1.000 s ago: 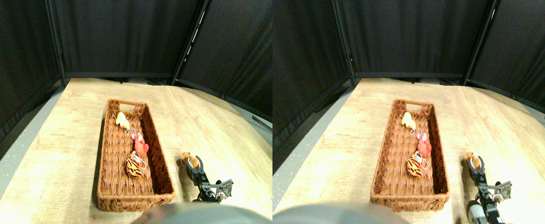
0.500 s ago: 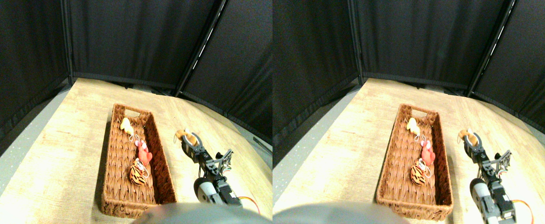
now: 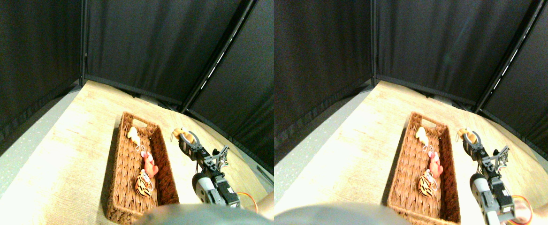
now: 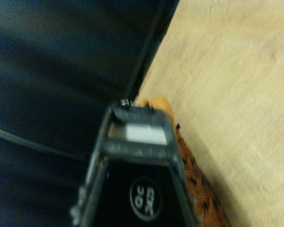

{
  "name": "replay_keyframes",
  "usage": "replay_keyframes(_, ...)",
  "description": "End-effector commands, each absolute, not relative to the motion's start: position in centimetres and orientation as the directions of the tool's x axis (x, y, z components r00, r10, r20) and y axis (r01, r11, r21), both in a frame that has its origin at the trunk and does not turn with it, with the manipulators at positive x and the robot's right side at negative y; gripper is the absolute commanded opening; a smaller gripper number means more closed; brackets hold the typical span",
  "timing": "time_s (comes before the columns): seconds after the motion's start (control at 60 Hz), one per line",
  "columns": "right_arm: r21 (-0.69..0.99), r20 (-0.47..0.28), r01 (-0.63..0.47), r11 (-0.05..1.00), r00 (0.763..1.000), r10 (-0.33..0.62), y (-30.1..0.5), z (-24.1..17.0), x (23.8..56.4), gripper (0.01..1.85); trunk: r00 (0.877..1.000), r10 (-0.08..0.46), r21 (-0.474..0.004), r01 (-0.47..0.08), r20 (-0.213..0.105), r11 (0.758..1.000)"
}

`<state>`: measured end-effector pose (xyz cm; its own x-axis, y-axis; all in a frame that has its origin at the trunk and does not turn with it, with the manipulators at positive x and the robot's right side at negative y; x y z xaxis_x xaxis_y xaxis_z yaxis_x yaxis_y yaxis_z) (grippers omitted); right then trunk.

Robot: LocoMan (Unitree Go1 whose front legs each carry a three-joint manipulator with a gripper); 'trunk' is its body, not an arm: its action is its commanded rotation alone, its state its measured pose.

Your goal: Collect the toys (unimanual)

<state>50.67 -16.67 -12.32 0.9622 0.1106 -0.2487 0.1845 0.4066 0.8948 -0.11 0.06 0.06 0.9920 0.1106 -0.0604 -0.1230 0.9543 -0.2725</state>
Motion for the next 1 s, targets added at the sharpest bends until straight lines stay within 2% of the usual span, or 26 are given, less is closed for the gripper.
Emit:
replay_keyframes(0.017, 0.912, -0.217, 0.125, 0.391, 0.955, 0.202, -15.6, -11.6, 50.9, 0.08, 0.980, 0.187, -0.292, -0.200, -0.072, 0.935)
replay_keyframes(0.067, 0.910, -0.211, 0.116, 0.397, 0.956, 0.206, -15.1, -11.7, 50.9, 0.09, 0.978, 0.196, -0.296, -0.209, -0.073, 0.932)
replay_keyframes(0.25, 0.916, -0.237, 0.123, 0.383, 0.933, 0.269, -12.6, -11.8, 51.2, 0.06, 0.971, 0.225, -0.317, -0.238, -0.078, 0.918)
replay_keyframes(0.383, 0.915, -0.255, 0.141, 0.378, 0.927, 0.273, -11.6, -12.0, 51.3, 0.06, 0.966, 0.244, -0.329, -0.259, -0.085, 0.908)
replay_keyframes(0.633, 0.921, -0.249, 0.128, 0.368, 0.919, 0.304, -10.4, -12.7, 51.7, 0.06, 0.964, 0.250, -0.333, -0.266, -0.089, 0.905)
replay_keyframes(0.7, 0.921, -0.269, 0.152, 0.360, 0.915, 0.302, -10.4, -12.7, 51.8, 0.06, 0.964, 0.249, -0.331, -0.265, -0.091, 0.906)
replay_keyframes(0.75, 0.915, -0.304, 0.188, 0.357, 0.904, 0.302, -10.6, -12.7, 51.8, 0.31, 0.965, 0.245, -0.327, -0.262, -0.093, 0.908)
replay_keyframes(0.767, 0.915, -0.304, 0.188, 0.357, 0.904, 0.302, -10.6, -12.7, 51.8, 0.31, 0.965, 0.245, -0.326, -0.262, -0.093, 0.908)
replay_keyframes(0.85, 0.891, -0.348, 0.214, 0.400, 0.889, 0.299, -11.1, -12.7, 51.9, 0.92, 0.966, 0.240, -0.322, -0.257, -0.093, 0.911)
replay_keyframes(0.9, 0.885, -0.356, 0.224, 0.408, 0.891, 0.282, -11.3, -12.7, 51.9, 1.02, 0.967, 0.238, -0.320, -0.255, -0.094, 0.912)
replay_keyframes(1.0, 0.877, -0.357, 0.223, 0.426, 0.895, 0.267, -11.8, -12.6, 51.9, 1.05, 0.969, 0.231, -0.312, -0.248, -0.092, 0.917)
